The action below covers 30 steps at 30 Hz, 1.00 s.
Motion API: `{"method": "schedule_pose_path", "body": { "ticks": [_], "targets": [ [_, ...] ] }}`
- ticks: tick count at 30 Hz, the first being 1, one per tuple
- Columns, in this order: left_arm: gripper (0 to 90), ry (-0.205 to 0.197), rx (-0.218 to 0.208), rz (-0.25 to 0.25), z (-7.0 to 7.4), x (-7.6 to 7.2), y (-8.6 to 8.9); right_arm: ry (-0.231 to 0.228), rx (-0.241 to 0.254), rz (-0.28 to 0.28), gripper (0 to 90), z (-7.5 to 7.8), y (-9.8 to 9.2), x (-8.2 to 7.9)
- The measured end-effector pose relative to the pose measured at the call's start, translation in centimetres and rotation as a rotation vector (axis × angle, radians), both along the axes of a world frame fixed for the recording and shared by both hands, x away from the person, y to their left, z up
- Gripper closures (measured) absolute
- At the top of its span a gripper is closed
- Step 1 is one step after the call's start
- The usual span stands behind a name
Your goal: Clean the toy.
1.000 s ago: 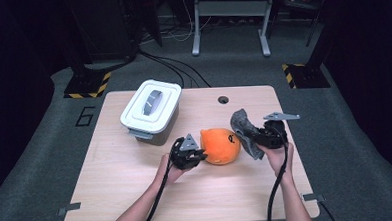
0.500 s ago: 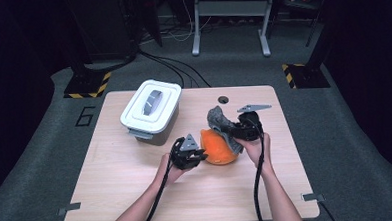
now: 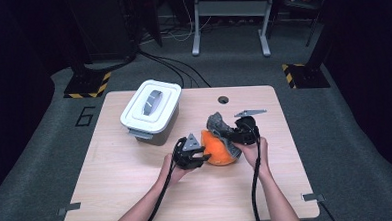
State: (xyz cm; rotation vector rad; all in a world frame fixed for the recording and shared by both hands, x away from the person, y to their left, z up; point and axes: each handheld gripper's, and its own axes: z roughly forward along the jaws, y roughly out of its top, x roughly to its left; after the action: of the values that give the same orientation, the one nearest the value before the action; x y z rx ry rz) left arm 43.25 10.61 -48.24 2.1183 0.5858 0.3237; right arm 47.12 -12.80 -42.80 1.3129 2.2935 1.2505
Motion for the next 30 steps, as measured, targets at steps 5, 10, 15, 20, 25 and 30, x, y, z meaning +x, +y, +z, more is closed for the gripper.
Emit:
{"method": "schedule_pose_path", "body": {
  "ticks": [5,10,15,20,25,30],
  "targets": [
    [70.9,0.003,-0.004,-0.009,0.0,0.1,0.2,-0.032,-0.013,0.008,71.2,1.4,0.7,0.0],
    [73.1,-0.01,-0.004,-0.014,0.1,0.0,0.1,-0.01,-0.023,0.05,70.9,1.8,2.6,0.1],
    [74.8,-0.011,0.009,-0.008,0.1,0.1,0.2,0.024,-0.015,0.066,70.8,1.0,3.2,0.3],
    [76.5,-0.002,-0.006,0.003,-0.1,0.0,0.0,-0.002,-0.068,0.076,71.2,0.7,3.4,0.3],
    [76.8,0.01,-0.023,0.003,-0.1,0.1,0.1,-0.037,-0.132,0.068,71.2,1.0,3.5,0.3],
    [76.5,0.009,-0.014,0.003,0.0,0.1,0.2,-0.04,-0.141,0.055,71.0,1.1,3.1,0.3]
  ]
}}
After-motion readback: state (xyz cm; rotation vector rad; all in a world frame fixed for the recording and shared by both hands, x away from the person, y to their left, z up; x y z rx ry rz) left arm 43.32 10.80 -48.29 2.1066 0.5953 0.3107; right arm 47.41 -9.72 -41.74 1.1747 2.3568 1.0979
